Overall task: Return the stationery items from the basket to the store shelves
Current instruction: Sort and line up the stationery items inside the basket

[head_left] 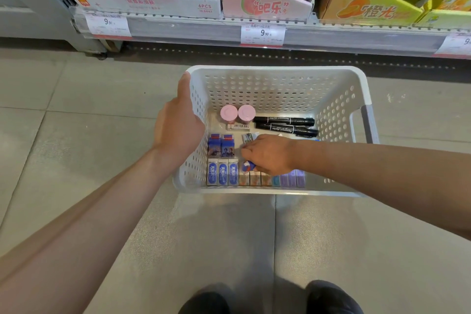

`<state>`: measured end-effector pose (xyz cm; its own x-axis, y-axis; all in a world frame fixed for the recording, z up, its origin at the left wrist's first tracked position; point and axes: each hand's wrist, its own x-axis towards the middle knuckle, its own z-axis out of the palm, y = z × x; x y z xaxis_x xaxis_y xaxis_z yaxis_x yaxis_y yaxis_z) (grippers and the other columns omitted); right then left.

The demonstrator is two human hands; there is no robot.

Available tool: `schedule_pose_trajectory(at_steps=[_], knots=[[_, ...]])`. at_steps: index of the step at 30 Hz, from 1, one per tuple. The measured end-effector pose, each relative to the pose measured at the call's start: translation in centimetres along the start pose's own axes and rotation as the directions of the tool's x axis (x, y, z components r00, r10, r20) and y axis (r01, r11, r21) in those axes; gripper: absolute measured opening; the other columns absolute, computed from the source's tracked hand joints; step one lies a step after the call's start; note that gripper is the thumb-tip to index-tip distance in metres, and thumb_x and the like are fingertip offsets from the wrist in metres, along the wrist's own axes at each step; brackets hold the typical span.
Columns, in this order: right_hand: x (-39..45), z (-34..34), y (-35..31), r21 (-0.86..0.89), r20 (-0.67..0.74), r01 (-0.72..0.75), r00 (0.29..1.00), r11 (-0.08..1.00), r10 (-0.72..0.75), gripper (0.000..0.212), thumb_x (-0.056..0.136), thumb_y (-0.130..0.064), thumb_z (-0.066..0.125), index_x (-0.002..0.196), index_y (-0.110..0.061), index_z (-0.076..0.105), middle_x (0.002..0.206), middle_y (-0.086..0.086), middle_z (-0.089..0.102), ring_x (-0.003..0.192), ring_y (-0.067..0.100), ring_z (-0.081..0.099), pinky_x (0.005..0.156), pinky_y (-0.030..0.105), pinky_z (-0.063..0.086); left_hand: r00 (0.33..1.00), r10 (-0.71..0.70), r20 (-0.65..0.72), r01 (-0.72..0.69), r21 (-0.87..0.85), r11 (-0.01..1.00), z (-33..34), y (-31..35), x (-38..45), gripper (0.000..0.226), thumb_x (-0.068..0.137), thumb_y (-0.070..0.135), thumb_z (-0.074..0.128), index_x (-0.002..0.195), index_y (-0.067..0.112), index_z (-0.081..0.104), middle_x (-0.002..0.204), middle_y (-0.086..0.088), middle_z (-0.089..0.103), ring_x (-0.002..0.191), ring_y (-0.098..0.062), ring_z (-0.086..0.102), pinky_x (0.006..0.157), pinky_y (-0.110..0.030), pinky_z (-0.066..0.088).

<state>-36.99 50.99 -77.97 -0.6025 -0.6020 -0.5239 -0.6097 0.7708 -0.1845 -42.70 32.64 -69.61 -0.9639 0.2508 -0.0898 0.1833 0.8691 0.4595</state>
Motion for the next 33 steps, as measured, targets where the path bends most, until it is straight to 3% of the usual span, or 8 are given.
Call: schedule_pose_trajectory(at_steps=[5,9,11,13,17,20,24,33], knots=[[-0.9,-0.2,1.0,0.008,0.010,-0.041,0.999,0.999,0.041,0.046,0.097,-0.024,0.044,0.138,-0.007,0.034,0.138,0.012,0.047,0.127,0.024,0.045,0.108,0.033,0.030,1.000,-0.006,-0.010,0.006,-0.009,1.000,-0.1,0.1,0.0,0.069,0.089,0.002,0.047,0.147,0.018,0.013,0.101,-0.014,0.059,0.073,-0.023,0.054,0.054,-0.032,0.042],[-1.0,-0.2,0.3,0.315,-0.238,-0.152,0.943,0.937,0.233,0.022,0.092,-0.022,0.051,0.109,-0.008,0.052,0.104,0.010,0.060,0.094,0.025,0.057,0.080,0.027,0.039,1.000,0.004,-0.002,-0.004,-0.003,1.000,-0.2,0.2,-0.1,0.069,0.089,0.002,0.048,0.147,0.017,0.013,0.096,-0.010,0.055,0.071,-0.021,0.052,0.046,-0.023,0.035],[-0.5,-0.5,-0.3,0.617,-0.254,-0.242,0.839,0.749,0.481,0.015,0.089,-0.017,0.054,0.101,-0.008,0.056,0.095,0.009,0.058,0.088,0.024,0.056,0.067,0.025,0.036,1.000,0.000,-0.001,0.000,-0.011,1.000,-0.2,0.1,-0.1,0.070,0.088,0.002,0.049,0.147,0.018,0.014,0.099,-0.013,0.059,0.070,-0.022,0.055,0.048,-0.027,0.040],[0.4,-1.0,-0.4,0.827,-0.078,-0.317,0.753,0.464,0.653,0.013,0.089,-0.016,0.057,0.099,-0.007,0.060,0.087,0.005,0.057,0.080,0.020,0.055,0.056,0.023,0.036,1.000,0.003,0.003,-0.003,-0.019,1.000,-0.1,0.0,0.0,0.071,0.087,0.002,0.049,0.147,0.018,0.014,0.101,-0.015,0.060,0.071,-0.023,0.056,0.051,-0.030,0.043],[2.3,-1.3,-0.6,0.891,0.205,-0.429,0.669,0.147,0.714,0.019,0.086,-0.022,0.067,0.096,-0.006,0.066,0.082,0.004,0.061,0.070,0.015,0.054,0.053,0.022,0.040,1.000,0.005,0.007,-0.005,-0.026,1.000,0.0,0.0,0.0,0.073,0.087,0.001,0.050,0.147,0.017,0.013,0.099,-0.014,0.059,0.071,-0.023,0.056,0.051,-0.031,0.044],[3.1,-1.3,-1.0,0.859,0.231,-0.487,0.645,0.159,0.728,0.025,0.082,-0.021,0.071,0.099,-0.006,0.060,0.090,0.007,0.059,0.081,0.019,0.056,0.060,0.027,0.043,1.000,-0.004,0.000,0.004,-0.016,1.000,0.0,0.0,0.0,0.073,0.087,0.001,0.051,0.147,0.018,0.013,0.096,-0.010,0.056,0.073,-0.022,0.056,0.051,-0.032,0.045],[3.6,-1.4,-1.3,0.813,0.210,-0.539,0.623,0.220,0.754,0.030,0.081,-0.023,0.072,0.101,-0.004,0.059,0.097,0.010,0.062,0.086,0.021,0.059,0.062,0.026,0.044,1.000,-0.006,0.018,0.007,-0.024,1.000,-0.3,0.1,-0.1,0.071,0.087,0.000,0.048,0.147,0.016,0.014,0.089,-0.007,0.048,0.072,-0.021,0.050,0.045,-0.022,0.029],[3.5,-0.7,-1.4,0.708,0.073,-0.584,0.621,0.398,0.780,0.026,0.089,-0.010,0.058,0.114,-0.005,0.055,0.111,0.012,0.062,0.100,0.025,0.060,0.073,0.029,0.049,1.000,0.009,0.027,-0.008,-0.045,0.999,-0.6,0.4,-0.3,0.071,0.088,0.001,0.050,0.146,0.016,0.014,0.105,-0.018,0.060,0.071,-0.018,0.050,0.045,-0.019,0.031]])
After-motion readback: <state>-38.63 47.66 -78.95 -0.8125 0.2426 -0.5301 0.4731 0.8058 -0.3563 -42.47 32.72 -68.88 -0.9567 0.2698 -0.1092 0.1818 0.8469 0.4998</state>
